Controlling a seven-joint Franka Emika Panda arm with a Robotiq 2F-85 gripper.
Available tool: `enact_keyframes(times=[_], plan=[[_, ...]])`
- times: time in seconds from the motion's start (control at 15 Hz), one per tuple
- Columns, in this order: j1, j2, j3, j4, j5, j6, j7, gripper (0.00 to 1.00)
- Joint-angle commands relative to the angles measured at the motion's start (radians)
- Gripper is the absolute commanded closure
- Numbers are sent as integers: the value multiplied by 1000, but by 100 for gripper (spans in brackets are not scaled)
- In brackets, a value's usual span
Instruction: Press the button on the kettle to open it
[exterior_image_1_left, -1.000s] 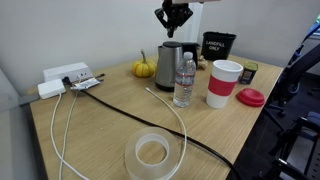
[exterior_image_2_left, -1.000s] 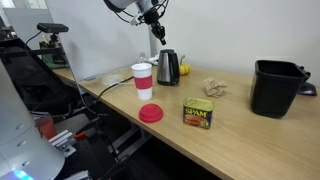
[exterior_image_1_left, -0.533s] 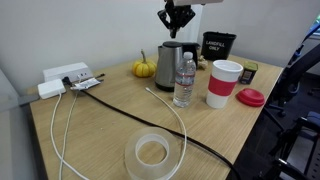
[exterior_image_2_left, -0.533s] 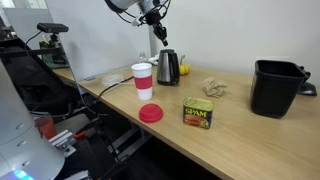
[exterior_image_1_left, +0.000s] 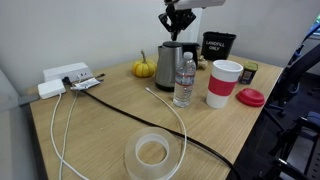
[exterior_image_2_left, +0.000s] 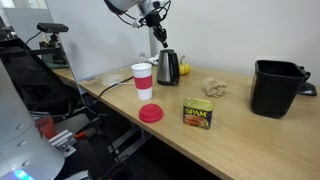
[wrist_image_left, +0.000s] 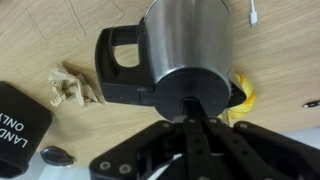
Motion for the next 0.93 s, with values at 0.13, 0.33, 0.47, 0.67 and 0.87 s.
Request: enact_keyframes(times=[0.13,0.33,0.47,0.67,0.87], plan=[[14,24,-20,11,-64,18,30,100],[12,41,-22,17,-73,19,32,100],[14,51,-24,27,-74,21,30,100],[15,57,-24,36,-75,17,25,100],[16,61,-25,46,-80,11,18,100]])
